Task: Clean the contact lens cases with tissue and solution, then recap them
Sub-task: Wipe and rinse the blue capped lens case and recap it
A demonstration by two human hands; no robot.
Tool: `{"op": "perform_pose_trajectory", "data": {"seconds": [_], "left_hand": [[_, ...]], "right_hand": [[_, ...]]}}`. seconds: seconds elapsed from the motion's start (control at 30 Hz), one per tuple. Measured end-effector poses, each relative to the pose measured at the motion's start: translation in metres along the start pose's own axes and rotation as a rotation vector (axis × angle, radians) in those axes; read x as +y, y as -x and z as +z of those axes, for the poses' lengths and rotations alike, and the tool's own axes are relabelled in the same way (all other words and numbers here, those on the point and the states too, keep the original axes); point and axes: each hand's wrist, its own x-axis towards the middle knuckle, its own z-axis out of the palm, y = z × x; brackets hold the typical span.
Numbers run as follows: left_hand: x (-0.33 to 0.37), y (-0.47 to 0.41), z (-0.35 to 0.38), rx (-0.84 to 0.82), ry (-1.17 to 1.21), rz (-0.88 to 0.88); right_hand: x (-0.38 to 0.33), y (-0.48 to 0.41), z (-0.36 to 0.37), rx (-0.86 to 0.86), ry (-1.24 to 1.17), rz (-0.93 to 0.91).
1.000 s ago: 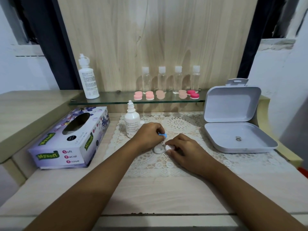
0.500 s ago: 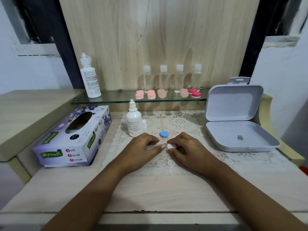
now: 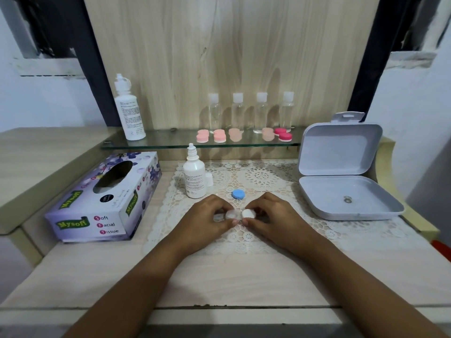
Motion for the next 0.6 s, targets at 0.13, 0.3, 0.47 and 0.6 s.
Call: {"op": "perform_pose_trajectory", "data": {"seconds": [0.13, 0.3, 0.47, 0.6], "left_hand": [[0.0015, -0.0008, -0.0008, 0.005, 0.045, -0.018], [0.003, -0.0007, -0.0003, 0.011, 0.069, -0.014], [0.0018, -0.0008, 0.0002, 0.017, 0.073, -0.012], [0.001, -0.0012, 0.0008, 0.019, 0.067, -0.006]], "right_hand": [[0.0001, -0.0012, -0.0016, -0.024, 0.012, -0.028], [0.0008, -0.0024, -0.0044, -0.054, 0.035, -0.119], [-0.0016, 0.0003, -0.004, -0.092, 0.006, -0.143], [-0.0032, 0.0017, -0.002, -0.079, -0.019, -0.073]]}}
